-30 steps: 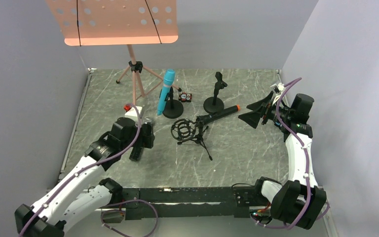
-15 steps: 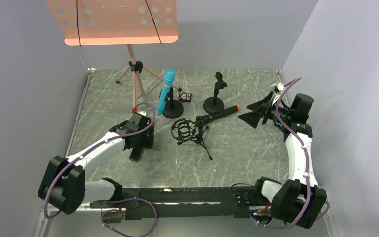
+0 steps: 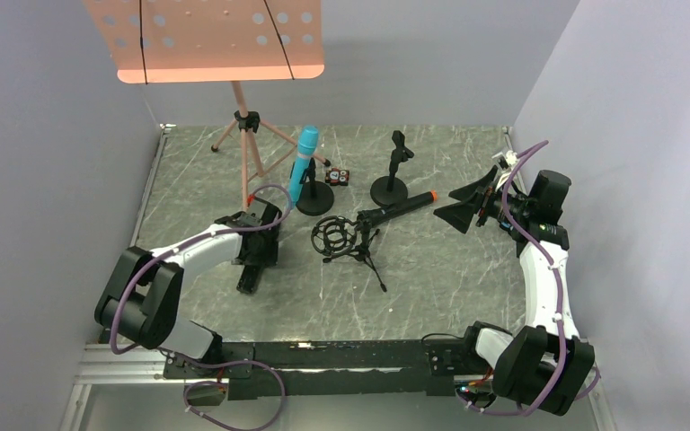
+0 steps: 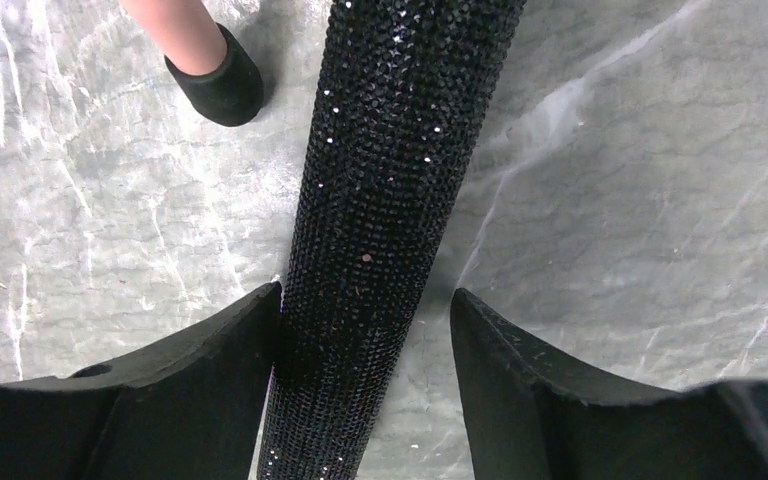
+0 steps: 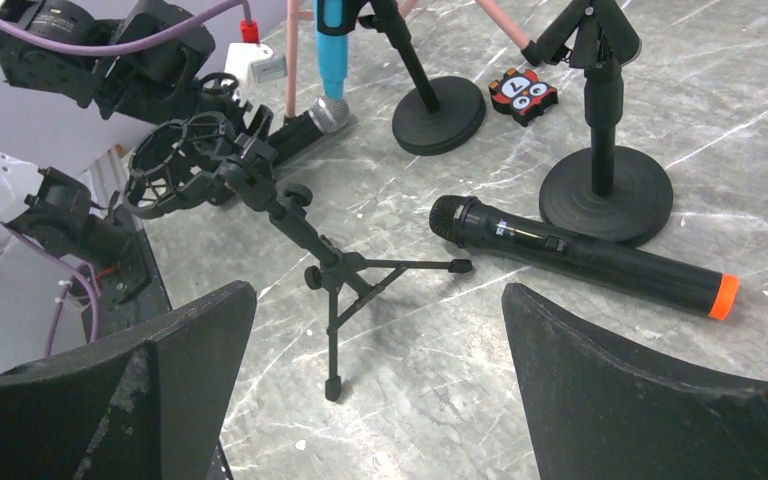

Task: Attach the microphones to the stand

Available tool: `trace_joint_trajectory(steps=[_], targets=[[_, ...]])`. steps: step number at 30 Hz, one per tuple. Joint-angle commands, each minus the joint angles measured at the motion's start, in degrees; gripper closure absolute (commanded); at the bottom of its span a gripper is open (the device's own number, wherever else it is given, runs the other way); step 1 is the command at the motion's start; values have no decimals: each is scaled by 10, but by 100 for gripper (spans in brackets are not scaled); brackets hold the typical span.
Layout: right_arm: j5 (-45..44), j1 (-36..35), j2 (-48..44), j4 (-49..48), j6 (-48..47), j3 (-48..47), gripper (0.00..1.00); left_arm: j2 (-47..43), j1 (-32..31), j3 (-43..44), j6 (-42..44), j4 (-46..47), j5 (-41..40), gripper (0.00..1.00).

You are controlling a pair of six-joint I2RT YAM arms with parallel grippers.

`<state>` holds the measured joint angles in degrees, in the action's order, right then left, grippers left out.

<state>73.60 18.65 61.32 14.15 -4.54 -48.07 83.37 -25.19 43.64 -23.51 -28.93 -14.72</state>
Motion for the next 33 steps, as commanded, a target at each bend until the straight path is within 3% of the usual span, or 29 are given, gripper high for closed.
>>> trace_joint_trajectory(steps=[1, 3, 7, 13, 17, 24, 29, 33], targets=[[3, -1, 0, -5, -14, -13, 0, 4, 2, 7, -15, 17, 9, 35], [3, -1, 0, -5, -13, -13, 0, 8, 3, 4, -19, 18, 10, 40], [3, -1, 0, -5, -14, -14, 0, 12, 4, 3, -23, 17, 16, 71], [4, 0, -1, -2, -16, -15, 0, -72, 3, -17, -26, 10, 61, 92], [1, 0, -6, 10, -30, -19, 0, -226, 1, -50, -37, 7, 119, 98], [16, -1, -17, 59, -82, -41, 0, -501, 0, -91, -55, -1, 199, 99], [42, -4, -6, 304, -262, -159, 0, -645, 0, -93, -73, 60, 276, 100], [45, -40, 14, 499, -385, -262, 0, -657, 0, -73, -104, 150, 344, 100]])
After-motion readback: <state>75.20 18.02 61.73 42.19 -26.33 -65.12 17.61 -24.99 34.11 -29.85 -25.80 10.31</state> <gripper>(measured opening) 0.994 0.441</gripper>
